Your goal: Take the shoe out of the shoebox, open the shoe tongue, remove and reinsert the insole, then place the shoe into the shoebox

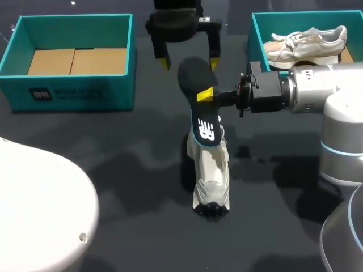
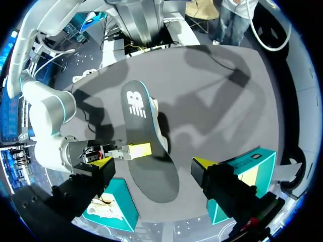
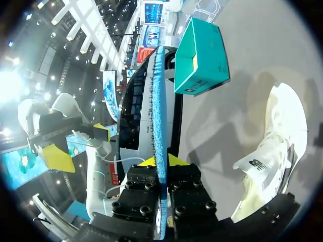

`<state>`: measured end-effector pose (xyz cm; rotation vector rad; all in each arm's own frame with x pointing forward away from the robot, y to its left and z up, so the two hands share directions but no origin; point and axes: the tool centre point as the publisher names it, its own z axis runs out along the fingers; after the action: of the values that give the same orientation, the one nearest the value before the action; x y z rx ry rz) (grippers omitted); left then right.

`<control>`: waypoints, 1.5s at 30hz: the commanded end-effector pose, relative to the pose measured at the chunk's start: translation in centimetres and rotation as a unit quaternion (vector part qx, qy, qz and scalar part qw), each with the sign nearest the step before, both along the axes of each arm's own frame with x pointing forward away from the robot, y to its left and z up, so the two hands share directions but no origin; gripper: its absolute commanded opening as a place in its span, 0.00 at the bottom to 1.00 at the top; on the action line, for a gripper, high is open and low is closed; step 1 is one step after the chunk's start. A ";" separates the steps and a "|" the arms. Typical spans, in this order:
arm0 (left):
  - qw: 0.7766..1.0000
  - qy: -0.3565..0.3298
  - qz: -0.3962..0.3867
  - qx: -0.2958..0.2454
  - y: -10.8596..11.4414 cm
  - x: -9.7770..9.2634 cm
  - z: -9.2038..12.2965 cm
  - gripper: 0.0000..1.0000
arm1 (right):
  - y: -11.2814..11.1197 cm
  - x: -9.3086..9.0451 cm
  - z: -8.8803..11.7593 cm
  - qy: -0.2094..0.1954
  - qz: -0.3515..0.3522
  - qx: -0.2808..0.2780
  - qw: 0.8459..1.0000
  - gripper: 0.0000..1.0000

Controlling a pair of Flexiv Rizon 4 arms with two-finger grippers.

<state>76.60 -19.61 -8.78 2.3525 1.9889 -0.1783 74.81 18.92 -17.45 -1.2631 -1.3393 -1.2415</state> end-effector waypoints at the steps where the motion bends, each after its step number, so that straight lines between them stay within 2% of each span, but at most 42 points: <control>1: 0.998 -0.013 0.003 0.058 -0.3 -0.3 0.4 1.00 | 0.2 0.0 -0.1 0.000 -0.001 -0.002 1.000 0.00; 10: 0.998 -0.010 0.032 0.044 -0.6 -0.4 0.5 1.00 | 0.2 0.0 -0.1 0.000 -0.001 -0.002 1.000 0.00; 21: 0.998 -0.019 0.057 0.018 -2.1 1.1 1.4 1.00 | 0.2 0.0 -0.1 0.000 -0.001 -0.002 1.000 0.00; 26: 0.998 -0.021 0.065 -0.002 -1.8 1.3 2.0 1.00 | 0.2 0.0 -0.1 0.000 -0.001 -0.002 1.000 0.00; 35: 0.983 -0.033 0.124 -0.131 1.8 1.0 2.5 1.00 | 0.2 0.0 -0.1 0.000 -0.001 -0.002 1.000 0.00; 45: 0.944 -0.030 0.157 -0.288 4.8 0.9 2.2 1.00 | 0.2 0.0 -0.1 0.000 -0.001 -0.002 1.000 0.00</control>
<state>78.16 -18.15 -5.15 1.8218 2.1338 -0.3278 74.82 18.94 -17.45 -1.2635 -1.3397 -1.2410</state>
